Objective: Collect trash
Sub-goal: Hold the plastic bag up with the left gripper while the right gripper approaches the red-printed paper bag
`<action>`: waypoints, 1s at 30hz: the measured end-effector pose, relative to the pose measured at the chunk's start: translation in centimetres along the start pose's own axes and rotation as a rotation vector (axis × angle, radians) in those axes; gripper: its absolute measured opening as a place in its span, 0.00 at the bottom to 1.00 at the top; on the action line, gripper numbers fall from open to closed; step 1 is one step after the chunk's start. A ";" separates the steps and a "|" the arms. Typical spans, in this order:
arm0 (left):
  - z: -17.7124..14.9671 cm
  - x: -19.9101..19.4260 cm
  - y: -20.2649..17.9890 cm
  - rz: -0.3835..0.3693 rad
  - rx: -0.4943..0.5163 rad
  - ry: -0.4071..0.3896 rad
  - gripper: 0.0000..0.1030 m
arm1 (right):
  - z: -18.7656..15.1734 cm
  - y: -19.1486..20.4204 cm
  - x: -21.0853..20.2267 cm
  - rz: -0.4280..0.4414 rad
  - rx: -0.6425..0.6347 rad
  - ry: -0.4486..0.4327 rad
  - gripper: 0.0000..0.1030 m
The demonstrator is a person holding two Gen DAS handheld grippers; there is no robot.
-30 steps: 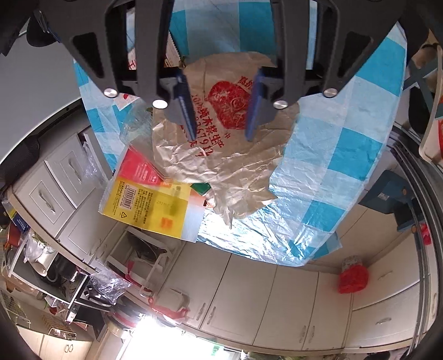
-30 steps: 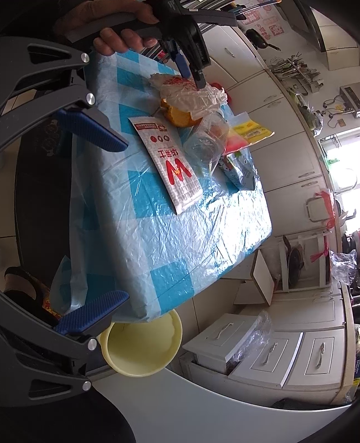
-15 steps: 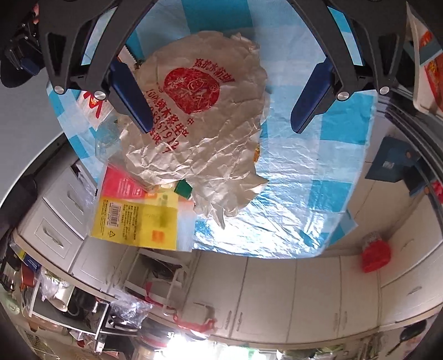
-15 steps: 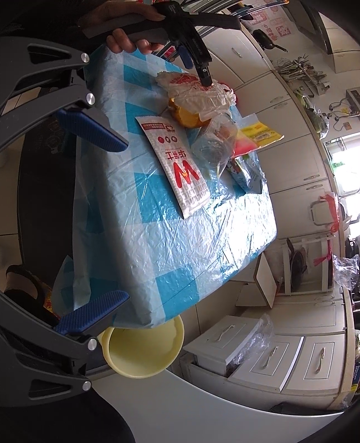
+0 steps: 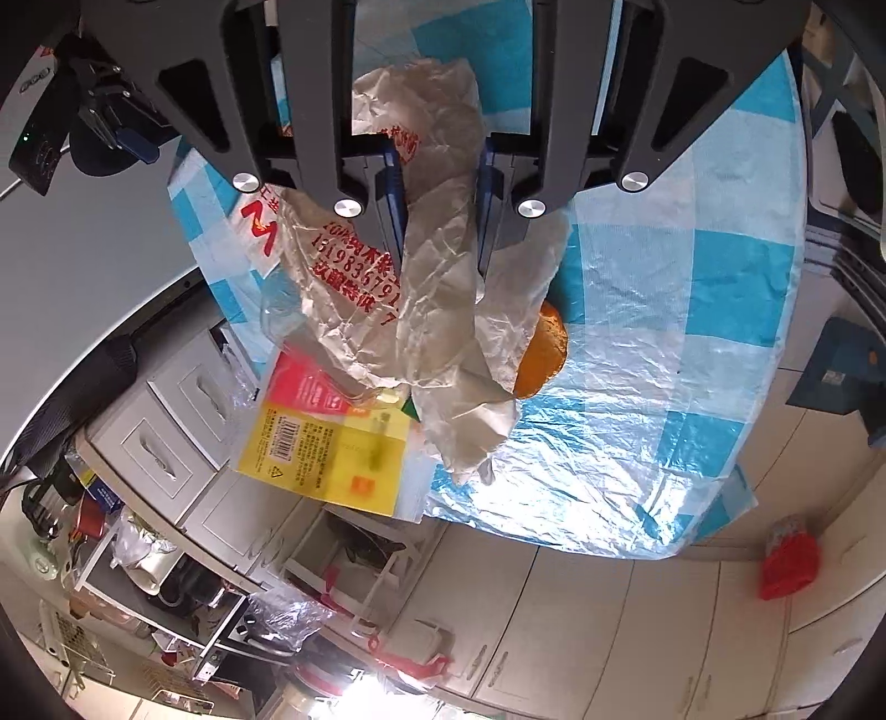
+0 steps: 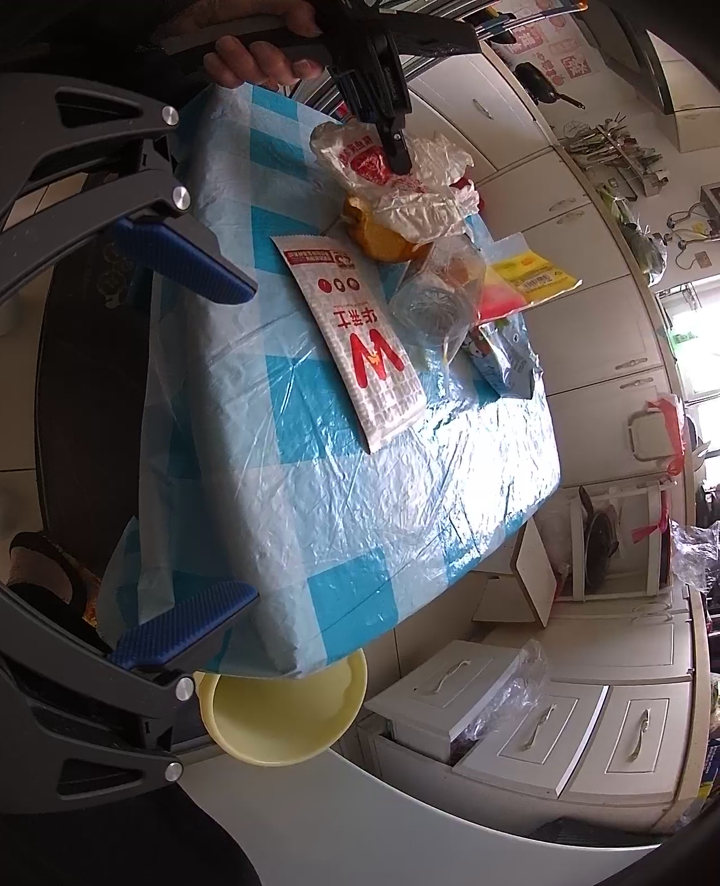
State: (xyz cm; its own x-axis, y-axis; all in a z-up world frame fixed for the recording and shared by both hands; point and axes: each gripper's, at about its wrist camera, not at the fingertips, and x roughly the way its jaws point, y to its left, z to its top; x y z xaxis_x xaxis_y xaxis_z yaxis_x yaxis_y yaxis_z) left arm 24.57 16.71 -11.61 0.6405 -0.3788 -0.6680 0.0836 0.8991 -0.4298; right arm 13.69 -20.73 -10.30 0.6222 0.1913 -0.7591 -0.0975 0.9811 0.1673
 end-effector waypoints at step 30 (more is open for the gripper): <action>-1.8 -10.2 -0.4 -0.014 -0.085 -0.181 0.19 | 8.1 4.8 9.2 0.177 -0.266 0.117 0.94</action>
State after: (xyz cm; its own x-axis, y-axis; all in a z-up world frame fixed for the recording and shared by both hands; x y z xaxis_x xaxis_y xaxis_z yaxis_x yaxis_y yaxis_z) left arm 16.57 19.79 -5.72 0.7673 -0.3382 -0.5449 0.0331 0.8694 -0.4930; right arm 25.27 -14.48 -11.38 0.4860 0.3463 -0.8025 -0.4049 0.9029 0.1443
